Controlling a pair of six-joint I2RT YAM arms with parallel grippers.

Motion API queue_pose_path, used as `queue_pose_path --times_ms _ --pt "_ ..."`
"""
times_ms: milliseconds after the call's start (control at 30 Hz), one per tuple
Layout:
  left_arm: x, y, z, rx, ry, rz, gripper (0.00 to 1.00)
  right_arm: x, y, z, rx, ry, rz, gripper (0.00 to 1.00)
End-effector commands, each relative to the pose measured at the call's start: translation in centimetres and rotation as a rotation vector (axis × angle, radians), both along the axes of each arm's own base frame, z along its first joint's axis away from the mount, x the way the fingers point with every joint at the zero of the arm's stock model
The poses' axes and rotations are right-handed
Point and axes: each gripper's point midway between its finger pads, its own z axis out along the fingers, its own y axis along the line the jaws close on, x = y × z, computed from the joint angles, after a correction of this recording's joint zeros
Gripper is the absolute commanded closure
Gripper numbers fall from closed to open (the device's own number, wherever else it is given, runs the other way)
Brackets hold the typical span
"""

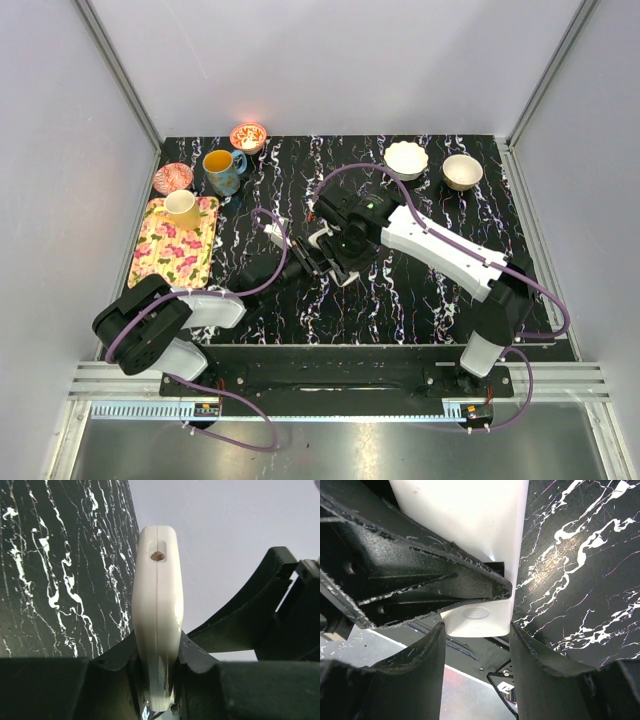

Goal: Load the batteries into the remote control
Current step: Load the battery cover into the remote control.

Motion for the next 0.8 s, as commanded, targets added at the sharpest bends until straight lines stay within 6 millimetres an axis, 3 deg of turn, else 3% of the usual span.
queue_pose_path --times_ms 0,767 --pt "-1.4 -0.9 6.2 -0.201 -0.108 -0.089 1.0 1.4 -0.1 0.9 0.022 -0.079 -0.029 1.0" --pt "-4.1 -2.0 8.7 -0.337 -0.148 -0.223 1.0 3.3 -0.4 1.5 0.052 -0.113 -0.077 1.0"
